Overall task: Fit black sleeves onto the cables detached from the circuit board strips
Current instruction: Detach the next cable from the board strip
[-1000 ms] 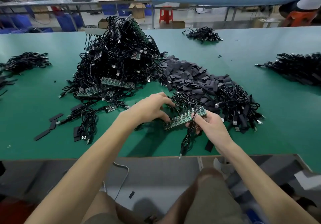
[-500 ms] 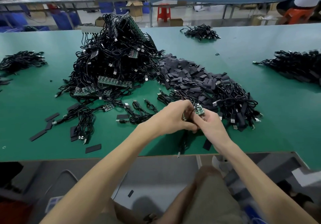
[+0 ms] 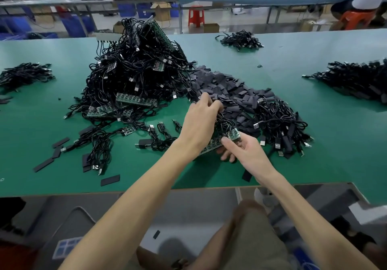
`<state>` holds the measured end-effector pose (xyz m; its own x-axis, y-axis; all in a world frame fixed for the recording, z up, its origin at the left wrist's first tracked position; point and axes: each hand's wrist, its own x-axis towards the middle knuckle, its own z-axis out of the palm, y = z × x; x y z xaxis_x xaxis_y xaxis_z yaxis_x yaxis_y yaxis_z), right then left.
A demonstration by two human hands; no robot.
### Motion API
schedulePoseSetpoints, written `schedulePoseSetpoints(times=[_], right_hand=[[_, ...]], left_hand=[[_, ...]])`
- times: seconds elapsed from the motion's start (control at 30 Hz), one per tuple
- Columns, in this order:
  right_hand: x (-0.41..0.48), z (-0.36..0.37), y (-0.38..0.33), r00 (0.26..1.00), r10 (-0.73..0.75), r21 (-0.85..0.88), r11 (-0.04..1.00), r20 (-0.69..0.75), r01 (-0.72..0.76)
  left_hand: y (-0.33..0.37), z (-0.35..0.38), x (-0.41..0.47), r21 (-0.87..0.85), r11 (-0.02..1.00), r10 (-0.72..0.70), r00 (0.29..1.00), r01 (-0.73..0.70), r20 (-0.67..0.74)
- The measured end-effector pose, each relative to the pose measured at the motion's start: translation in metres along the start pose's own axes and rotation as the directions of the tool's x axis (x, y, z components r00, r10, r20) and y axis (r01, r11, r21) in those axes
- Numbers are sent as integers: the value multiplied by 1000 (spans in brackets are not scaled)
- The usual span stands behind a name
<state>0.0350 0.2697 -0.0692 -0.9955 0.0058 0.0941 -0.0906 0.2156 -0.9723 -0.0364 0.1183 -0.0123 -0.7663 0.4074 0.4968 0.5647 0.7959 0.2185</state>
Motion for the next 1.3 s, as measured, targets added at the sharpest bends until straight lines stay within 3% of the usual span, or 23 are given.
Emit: schedulePoseSetpoints(times=[0.13,0.23,0.4,0.57,0.7,0.8,0.87,0.97,1.03,1.13,1.3], right_hand=[[-1,1,1,1000,-3,54,999,14,2],[0,1,2,1000,-7,74,997,17,6],[0,0,2,999,-4,50,999,41,2],[-1,1,3,999,5,32,999,35,-6],[0,0,3,1000,6,27,1000,30,-7],[0,0,4,1000,8,26,1000,27,-8],[-1,0,4,1000,5,18,1000,21,-5],[-1,1,3,1000,3,10,1000,18,-3],[-1,1,2,1000,8,14,1000,17,-8],[-1,1,0,1000,8,32,999,15,-9],[-1,1,-1,1000,-15,58,998,6,14]], left_hand=[[-6,15,-13,-310,941,-134,991,136,30],[-14,16,-21,-427,901,-60,997,72,42],[-20,13,-26,-385,922,75,993,-35,90],[-21,9,-17,-84,995,-56,998,57,14],[-11,7,-9,24,996,-89,984,86,155],[-5,6,-3,86,990,-120,980,107,160],[-2,6,-1,57,994,-101,990,96,99],[2,3,0,-177,984,-44,997,31,-66],[0,2,2,-319,946,61,998,-57,5],[-1,5,-3,-335,941,118,968,-38,222],[-12,13,-16,-409,912,48,978,40,201]])
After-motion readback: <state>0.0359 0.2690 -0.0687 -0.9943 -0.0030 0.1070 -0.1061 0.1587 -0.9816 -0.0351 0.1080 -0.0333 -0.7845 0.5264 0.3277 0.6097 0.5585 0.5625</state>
